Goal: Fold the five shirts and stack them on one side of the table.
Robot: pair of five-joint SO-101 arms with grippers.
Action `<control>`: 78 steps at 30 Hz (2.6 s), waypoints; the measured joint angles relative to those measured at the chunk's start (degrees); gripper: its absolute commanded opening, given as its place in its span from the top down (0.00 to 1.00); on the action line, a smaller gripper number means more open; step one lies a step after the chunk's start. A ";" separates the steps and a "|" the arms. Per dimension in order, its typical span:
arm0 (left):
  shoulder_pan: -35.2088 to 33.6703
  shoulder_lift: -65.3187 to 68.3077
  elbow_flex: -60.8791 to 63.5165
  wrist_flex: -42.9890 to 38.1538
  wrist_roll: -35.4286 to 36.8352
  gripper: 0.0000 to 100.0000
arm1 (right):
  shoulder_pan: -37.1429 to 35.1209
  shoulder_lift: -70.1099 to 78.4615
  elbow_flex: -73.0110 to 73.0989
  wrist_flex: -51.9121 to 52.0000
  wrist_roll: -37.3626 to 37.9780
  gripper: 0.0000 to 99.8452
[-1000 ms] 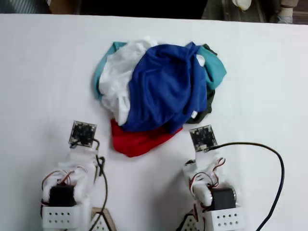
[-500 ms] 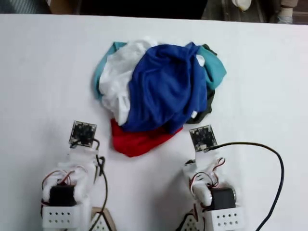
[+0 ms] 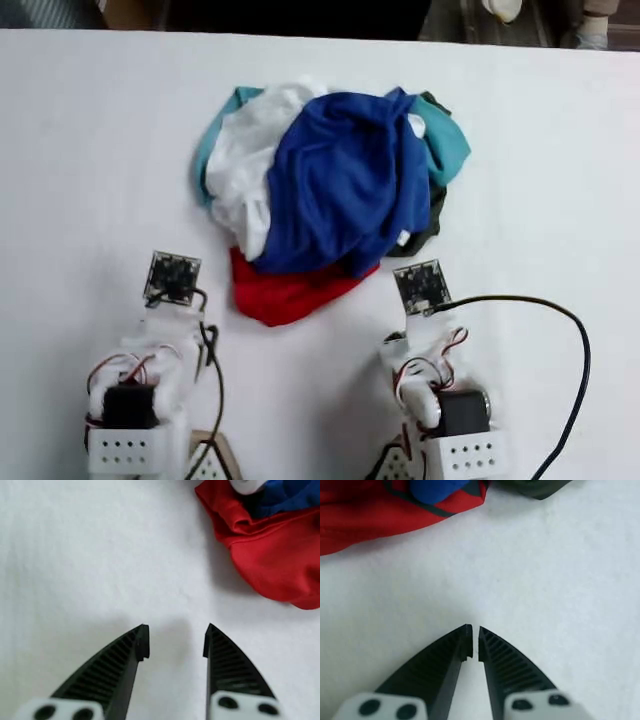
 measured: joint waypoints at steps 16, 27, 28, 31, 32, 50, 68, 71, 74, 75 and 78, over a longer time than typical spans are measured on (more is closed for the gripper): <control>0.00 0.00 0.00 0.00 0.00 0.80 | 0.00 0.00 0.00 0.00 0.00 0.97; 0.00 0.00 0.00 0.00 0.00 0.80 | 0.00 0.00 0.00 0.00 0.00 0.97; 0.00 0.00 0.00 0.00 0.00 0.80 | 0.00 0.00 0.00 0.00 0.00 0.97; 0.00 0.00 0.00 0.00 0.00 0.80 | 0.00 0.00 0.00 0.00 0.00 0.97; 0.00 0.00 0.00 0.00 0.00 0.80 | 0.00 0.00 0.00 0.00 0.00 0.97; 0.97 0.00 0.00 0.00 0.00 0.80 | 0.00 0.00 0.00 0.00 0.00 0.97; -10.20 0.00 0.00 -22.42 -0.18 0.80 | -9.05 0.00 0.00 -0.62 0.09 0.96; -18.55 0.00 0.00 -29.36 -0.18 0.80 | -6.24 0.00 0.00 -1.58 0.09 0.97; -23.56 0.00 0.00 -31.30 -0.26 0.80 | -5.89 0.00 0.00 -2.02 0.09 0.97; -24.53 0.00 0.00 -31.47 -0.26 0.80 | -5.45 0.00 0.00 -2.37 0.09 0.97; -25.49 0.00 -0.53 -31.38 -0.26 0.80 | -3.43 0.00 0.00 -5.10 0.09 0.97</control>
